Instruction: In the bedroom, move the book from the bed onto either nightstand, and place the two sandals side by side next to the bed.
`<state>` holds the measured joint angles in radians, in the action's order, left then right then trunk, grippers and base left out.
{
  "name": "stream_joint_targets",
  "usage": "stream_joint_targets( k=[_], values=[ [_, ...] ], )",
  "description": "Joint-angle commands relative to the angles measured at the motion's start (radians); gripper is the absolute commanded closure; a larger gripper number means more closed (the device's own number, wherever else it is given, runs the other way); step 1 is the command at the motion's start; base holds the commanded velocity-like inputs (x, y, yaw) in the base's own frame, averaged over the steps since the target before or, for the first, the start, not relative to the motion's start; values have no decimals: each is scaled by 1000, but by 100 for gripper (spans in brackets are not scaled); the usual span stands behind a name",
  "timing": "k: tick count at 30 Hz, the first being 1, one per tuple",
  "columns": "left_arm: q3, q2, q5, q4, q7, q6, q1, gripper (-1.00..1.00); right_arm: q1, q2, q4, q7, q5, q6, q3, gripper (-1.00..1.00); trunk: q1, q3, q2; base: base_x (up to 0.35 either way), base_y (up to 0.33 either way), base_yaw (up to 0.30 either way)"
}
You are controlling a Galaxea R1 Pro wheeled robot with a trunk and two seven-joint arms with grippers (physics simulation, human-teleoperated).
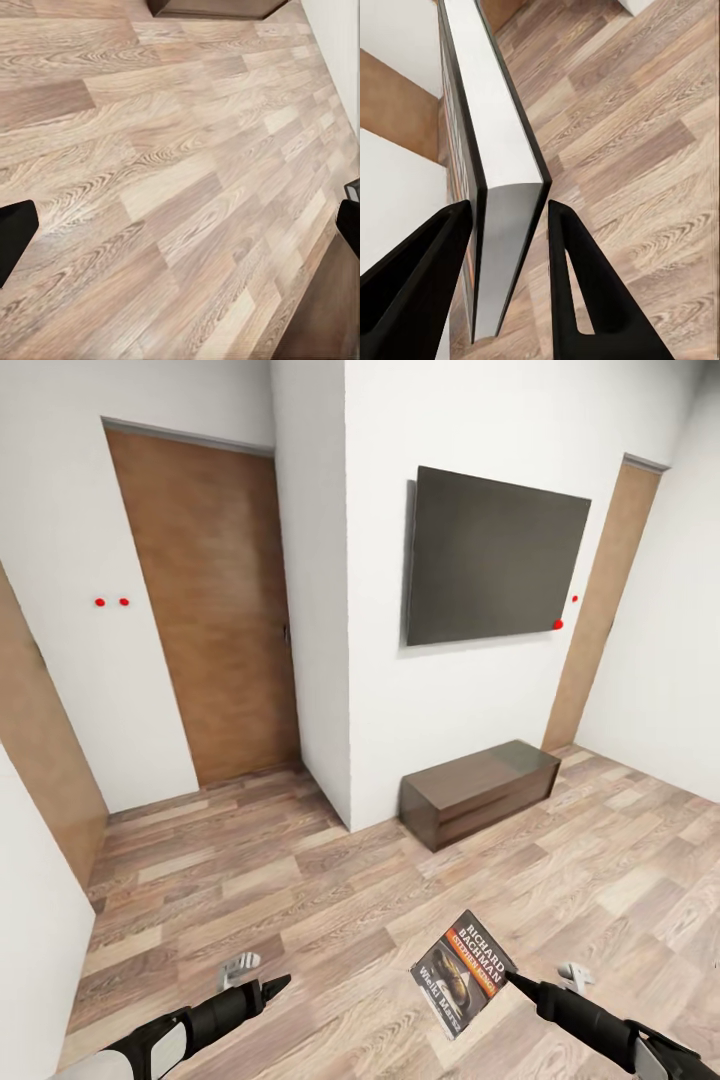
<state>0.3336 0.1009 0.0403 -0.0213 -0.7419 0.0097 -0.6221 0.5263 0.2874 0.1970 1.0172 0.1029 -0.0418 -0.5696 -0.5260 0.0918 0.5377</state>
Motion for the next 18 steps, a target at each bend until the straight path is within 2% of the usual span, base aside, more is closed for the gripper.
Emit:
stream_joint_targets(
  k=[1,5,11,18],
  values=[
    [-1,0,4,0,-4,1,-1,-100,1,-1,1,4,9,-4,-12,100,0,2,2,0,0,-283],
    [-1,1,4,0,-4,1,-1,-100,1,-1,1,4,9,-4,-12,100,0,2,2,42,0,-283],
    [-1,1,4,0,-4,1,-1,-100,1,-1,1,4,9,-4,-12,100,0,2,2,200,0,-283],
    [-1,1,4,0,-4,1,-1,-100,1,-1,1,4,9,-4,-12,100,0,2,2,29,0,-283]
  ],
)
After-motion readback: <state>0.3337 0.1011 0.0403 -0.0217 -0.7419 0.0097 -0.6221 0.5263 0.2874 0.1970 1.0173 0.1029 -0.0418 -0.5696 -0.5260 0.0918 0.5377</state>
